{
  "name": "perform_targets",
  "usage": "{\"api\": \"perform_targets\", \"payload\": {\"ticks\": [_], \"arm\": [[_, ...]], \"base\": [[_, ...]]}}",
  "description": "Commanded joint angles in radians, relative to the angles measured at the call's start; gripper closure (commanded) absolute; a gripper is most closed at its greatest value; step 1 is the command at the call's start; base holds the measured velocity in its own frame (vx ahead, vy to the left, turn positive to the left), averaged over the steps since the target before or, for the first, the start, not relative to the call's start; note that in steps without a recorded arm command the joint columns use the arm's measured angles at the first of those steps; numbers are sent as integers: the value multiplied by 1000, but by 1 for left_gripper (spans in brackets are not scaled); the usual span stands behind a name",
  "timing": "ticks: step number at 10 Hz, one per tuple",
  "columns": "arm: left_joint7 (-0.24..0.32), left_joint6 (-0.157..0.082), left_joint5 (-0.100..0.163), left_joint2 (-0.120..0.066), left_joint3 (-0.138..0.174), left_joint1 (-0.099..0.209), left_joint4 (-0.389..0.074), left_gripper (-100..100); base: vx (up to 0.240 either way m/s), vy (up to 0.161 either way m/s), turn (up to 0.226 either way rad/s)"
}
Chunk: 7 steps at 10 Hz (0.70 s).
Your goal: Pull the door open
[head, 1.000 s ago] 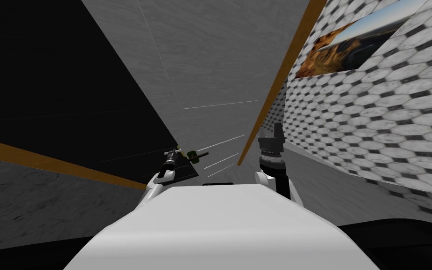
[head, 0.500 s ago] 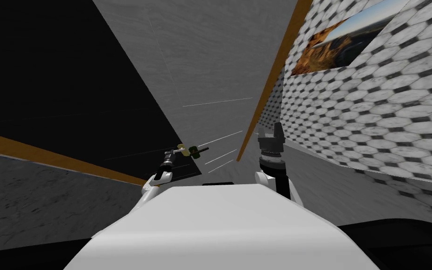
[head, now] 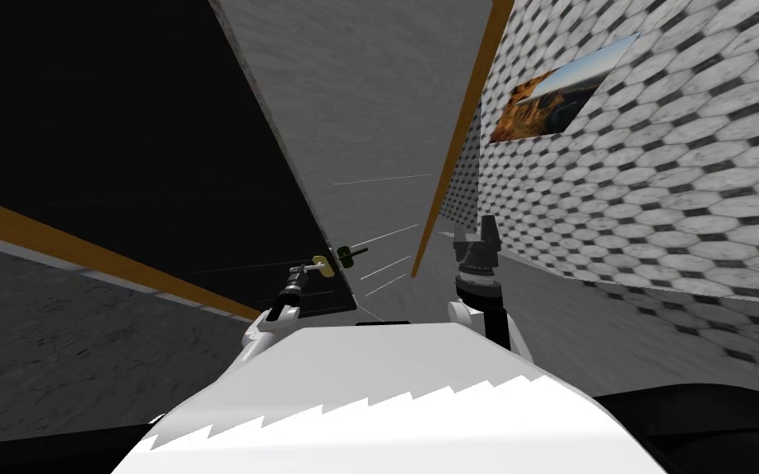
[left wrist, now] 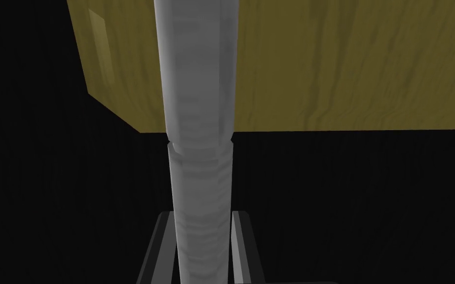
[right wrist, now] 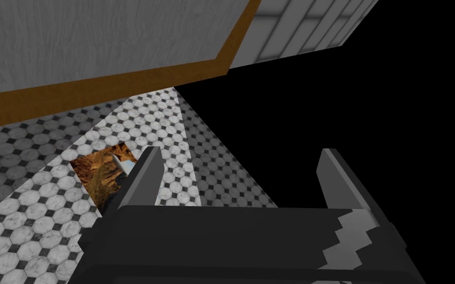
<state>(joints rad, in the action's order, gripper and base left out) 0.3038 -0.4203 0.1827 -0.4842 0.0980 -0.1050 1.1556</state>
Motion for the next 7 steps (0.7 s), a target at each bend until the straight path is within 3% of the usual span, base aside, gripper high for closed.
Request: {"api": "perform_targets", "payload": {"ticks": [1, 2, 3, 7], "arm": [[16, -15, -1, -5, -28, 1, 11, 100], [24, -20, -2, -6, -44, 0, 18, 100], [20, -7, 1, -11, -26, -9, 19, 100], [69, -66, 0, -58, -80, -61, 51, 100]], "base": [[-177, 88, -152], [-126, 86, -168], [-52, 45, -39], [-212, 58, -149]]}}
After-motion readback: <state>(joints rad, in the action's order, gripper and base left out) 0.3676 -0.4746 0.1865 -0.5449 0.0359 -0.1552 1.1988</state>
